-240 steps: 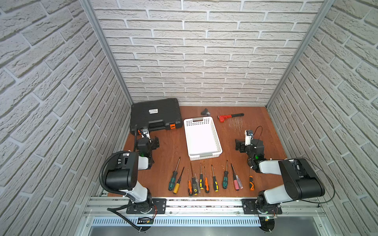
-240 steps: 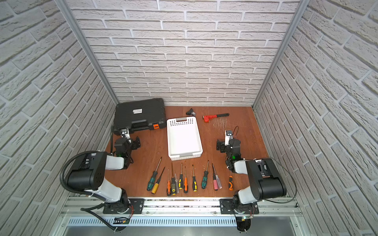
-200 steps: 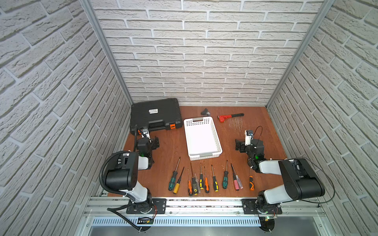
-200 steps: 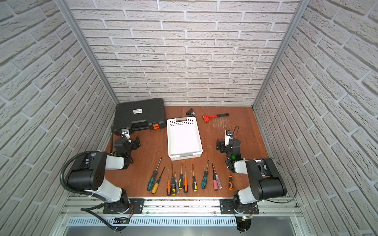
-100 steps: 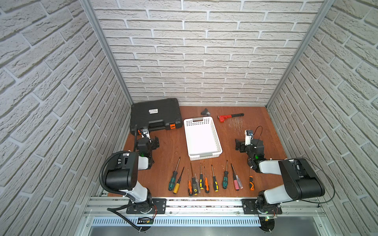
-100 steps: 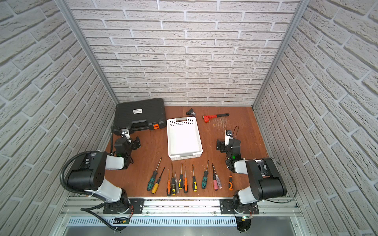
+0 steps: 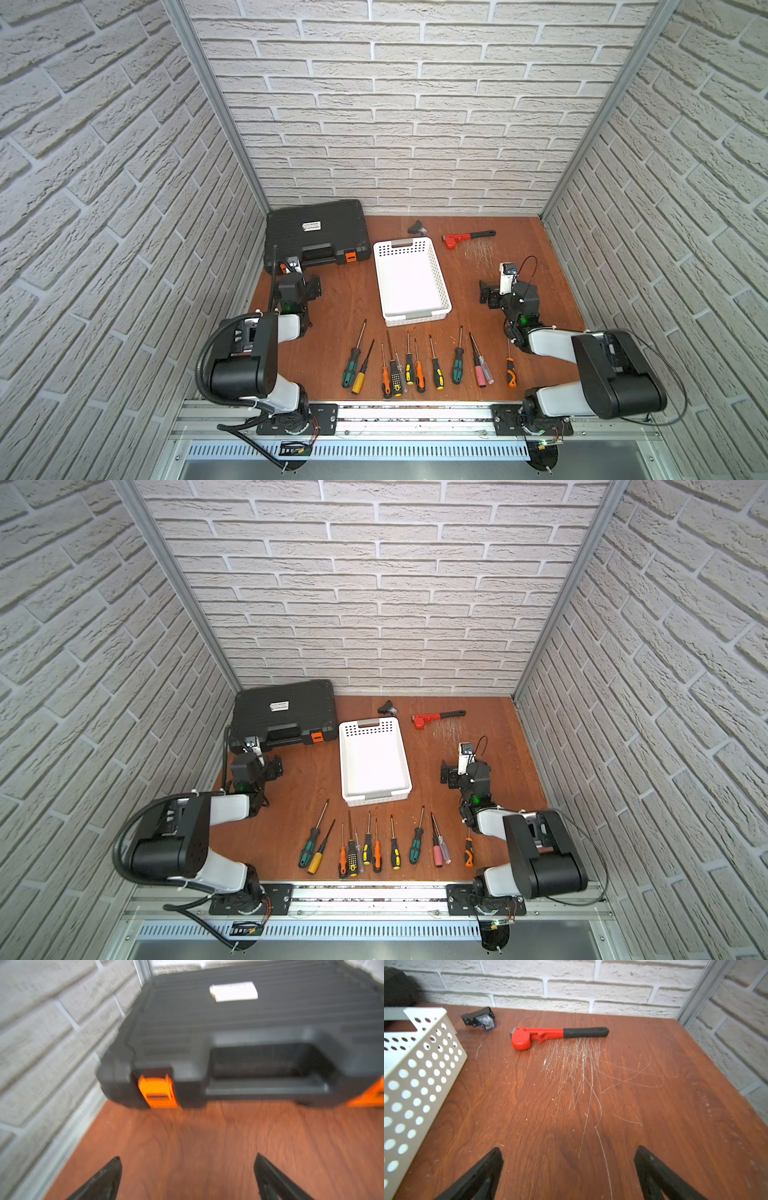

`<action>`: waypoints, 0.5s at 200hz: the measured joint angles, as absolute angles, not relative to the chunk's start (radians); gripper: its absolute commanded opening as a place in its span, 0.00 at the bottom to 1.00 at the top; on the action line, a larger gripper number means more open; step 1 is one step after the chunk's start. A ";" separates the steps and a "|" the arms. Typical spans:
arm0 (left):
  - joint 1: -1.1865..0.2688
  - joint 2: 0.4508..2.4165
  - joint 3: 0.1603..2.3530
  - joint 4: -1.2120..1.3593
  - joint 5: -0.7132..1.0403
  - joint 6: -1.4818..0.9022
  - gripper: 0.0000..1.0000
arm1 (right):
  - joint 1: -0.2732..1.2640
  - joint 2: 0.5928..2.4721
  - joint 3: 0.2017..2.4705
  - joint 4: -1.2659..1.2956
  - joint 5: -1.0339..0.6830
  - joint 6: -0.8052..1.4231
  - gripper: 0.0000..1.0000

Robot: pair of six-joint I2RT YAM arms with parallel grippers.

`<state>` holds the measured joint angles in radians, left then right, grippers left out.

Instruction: Put the screwdriver in the bin

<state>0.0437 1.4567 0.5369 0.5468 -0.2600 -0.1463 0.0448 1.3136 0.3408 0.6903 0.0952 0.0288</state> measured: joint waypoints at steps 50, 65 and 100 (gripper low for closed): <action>-0.048 1.219 0.869 -0.028 -0.344 -0.240 0.95 | 0.045 1.031 0.756 0.086 0.130 0.150 0.92; -0.100 1.155 0.913 -0.229 -0.319 -0.294 0.88 | 0.045 1.029 0.886 -0.060 0.086 0.174 0.89; -0.276 1.060 0.941 -0.653 -0.207 -0.476 0.83 | 0.080 1.032 0.982 -0.322 -0.017 0.203 0.88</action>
<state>-0.2760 1.0603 0.9409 -0.6533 -0.2070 -0.4759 0.0795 1.0325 0.9825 -0.3218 -0.0166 0.2028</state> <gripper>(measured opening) 0.833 0.887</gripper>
